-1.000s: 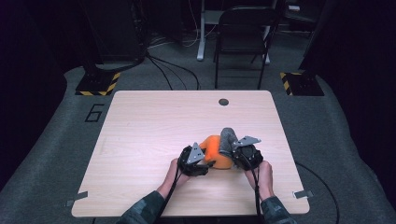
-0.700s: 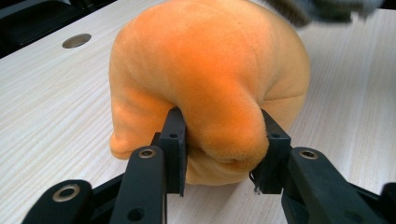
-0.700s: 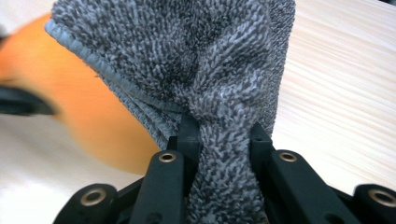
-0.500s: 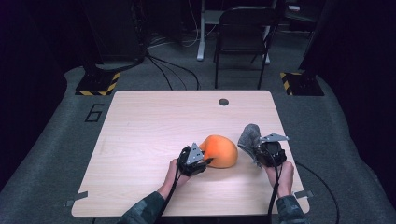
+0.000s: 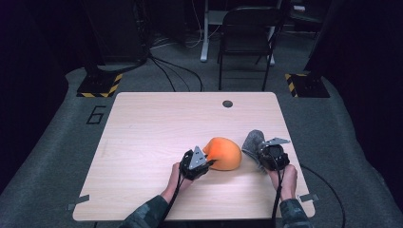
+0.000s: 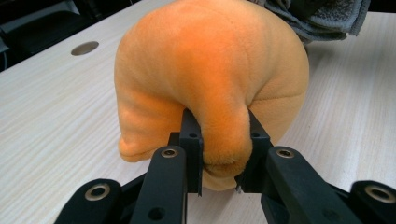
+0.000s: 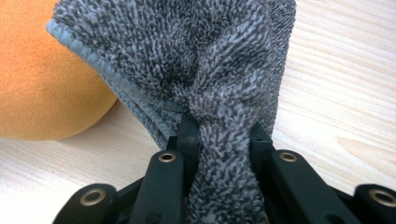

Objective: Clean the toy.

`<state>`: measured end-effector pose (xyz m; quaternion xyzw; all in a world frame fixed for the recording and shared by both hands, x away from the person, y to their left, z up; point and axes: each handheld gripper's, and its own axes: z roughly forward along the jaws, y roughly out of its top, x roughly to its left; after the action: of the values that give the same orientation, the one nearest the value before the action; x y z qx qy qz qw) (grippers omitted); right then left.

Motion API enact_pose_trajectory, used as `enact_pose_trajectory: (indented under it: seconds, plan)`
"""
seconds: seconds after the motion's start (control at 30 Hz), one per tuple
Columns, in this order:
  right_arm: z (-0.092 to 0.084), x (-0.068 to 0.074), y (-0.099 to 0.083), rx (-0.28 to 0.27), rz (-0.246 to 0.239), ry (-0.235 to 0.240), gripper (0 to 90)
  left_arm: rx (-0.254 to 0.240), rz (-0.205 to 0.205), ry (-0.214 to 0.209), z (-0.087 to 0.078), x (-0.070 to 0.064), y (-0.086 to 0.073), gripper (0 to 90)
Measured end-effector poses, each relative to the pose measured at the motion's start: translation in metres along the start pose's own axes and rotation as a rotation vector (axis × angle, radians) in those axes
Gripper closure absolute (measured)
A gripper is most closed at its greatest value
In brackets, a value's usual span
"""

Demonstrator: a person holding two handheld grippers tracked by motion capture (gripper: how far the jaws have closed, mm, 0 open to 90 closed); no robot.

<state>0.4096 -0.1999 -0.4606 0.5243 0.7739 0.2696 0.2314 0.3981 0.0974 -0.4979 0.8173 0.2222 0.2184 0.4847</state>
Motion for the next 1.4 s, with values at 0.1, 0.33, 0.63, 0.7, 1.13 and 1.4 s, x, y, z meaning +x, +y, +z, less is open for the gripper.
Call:
enact_pose_trajectory:
  seconds: [0.1, 0.33, 0.63, 0.7, 1.13, 1.4]
  plan:
    - [0.0, -0.002, 0.0, -0.01, 0.001, -0.002, 74.2, -0.015, -0.002, 0.005, -0.002, 0.001, 0.001, 76.9]
    - [-0.001, -0.005, -0.001, -0.014, 0.016, -0.007, 74.2, -0.046, -0.041, -0.005, -0.007, 0.004, 0.005, 77.4]
    - [-0.005, -0.004, 0.001, -0.02, 0.016, -0.009, 74.2, -0.082, -0.166, -0.036, -0.024, 0.011, 0.021, 77.3]
    - [-0.006, -0.004, 0.001, -0.033, 0.02, -0.013, 74.2, -0.08, -0.188, -0.041, -0.026, 0.012, 0.024, 77.3]
    - [-0.039, 0.011, 0.019, -0.125, -0.034, 0.012, 74.2, -0.024, -0.381, -0.08, -0.032, 0.016, 0.033, 76.9]
    - [-0.065, 0.057, 0.038, -0.2, -0.146, 0.067, 74.2, 0.036, -0.424, -0.094, -0.017, 0.015, 0.021, 76.5]
